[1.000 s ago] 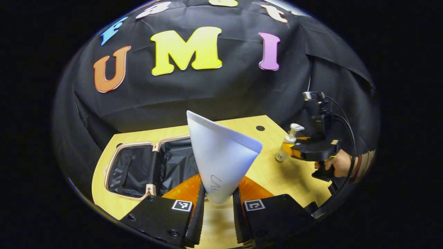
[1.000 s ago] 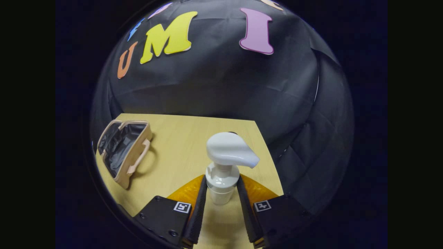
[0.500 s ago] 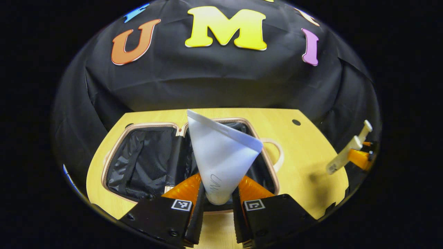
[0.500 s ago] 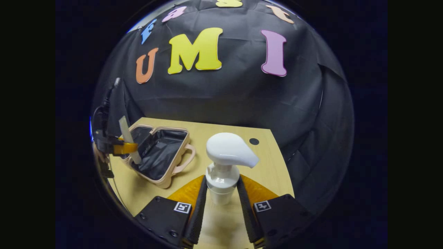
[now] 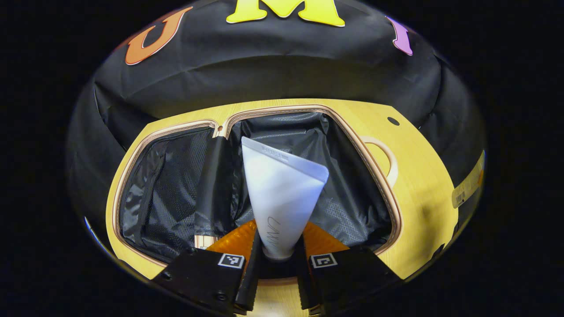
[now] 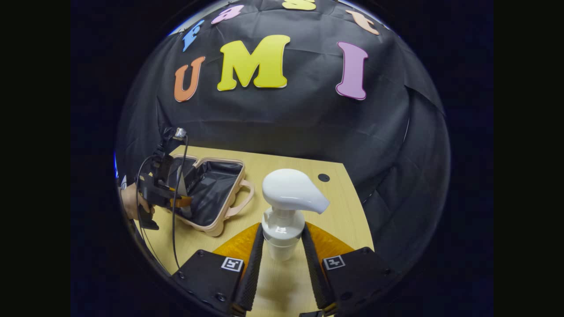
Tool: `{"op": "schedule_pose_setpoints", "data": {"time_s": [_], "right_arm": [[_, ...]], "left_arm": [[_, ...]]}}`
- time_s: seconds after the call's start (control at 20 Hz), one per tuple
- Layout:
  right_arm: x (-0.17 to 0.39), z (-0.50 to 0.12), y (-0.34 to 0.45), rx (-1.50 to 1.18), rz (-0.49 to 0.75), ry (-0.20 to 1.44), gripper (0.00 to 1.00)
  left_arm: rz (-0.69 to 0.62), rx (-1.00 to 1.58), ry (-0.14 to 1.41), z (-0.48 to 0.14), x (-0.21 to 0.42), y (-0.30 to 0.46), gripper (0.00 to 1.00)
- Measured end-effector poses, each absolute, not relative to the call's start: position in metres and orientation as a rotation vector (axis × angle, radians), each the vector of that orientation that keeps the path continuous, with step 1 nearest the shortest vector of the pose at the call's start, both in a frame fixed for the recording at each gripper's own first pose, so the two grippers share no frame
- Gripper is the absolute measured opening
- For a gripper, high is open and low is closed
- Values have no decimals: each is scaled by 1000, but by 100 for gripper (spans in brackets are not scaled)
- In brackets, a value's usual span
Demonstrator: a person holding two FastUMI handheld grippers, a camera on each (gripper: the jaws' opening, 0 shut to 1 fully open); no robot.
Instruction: First open the suitcase, pack the skin care products into it, and then close the suitcase.
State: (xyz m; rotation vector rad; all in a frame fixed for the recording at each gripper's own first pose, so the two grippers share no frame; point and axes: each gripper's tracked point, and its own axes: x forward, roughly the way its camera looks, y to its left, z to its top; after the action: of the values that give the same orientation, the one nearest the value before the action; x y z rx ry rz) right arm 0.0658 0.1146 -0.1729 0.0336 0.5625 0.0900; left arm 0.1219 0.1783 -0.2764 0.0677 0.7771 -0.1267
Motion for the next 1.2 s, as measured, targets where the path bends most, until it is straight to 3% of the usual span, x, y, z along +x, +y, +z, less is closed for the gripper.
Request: {"op": "schedule_pose_setpoints", "data": {"time_s": [0.75,0.8,0.85,1.0,1.15,1.2], "right_arm": [[86,-177,164,2,156,596,49],[88,-177,167,5,161,599,49],[90,-175,170,11,166,600,47],[104,-164,182,14,180,581,49],[122,-146,202,19,221,558,49],[129,-142,211,25,235,551,48]], "left_arm": [[-41,23,862,-317,154,190,40],[-38,22,862,-317,154,190,47],[-40,18,868,-317,152,188,41],[-87,-20,834,-305,150,177,48],[-119,-61,743,-273,141,171,75],[-116,-71,714,-262,137,173,71]]}}
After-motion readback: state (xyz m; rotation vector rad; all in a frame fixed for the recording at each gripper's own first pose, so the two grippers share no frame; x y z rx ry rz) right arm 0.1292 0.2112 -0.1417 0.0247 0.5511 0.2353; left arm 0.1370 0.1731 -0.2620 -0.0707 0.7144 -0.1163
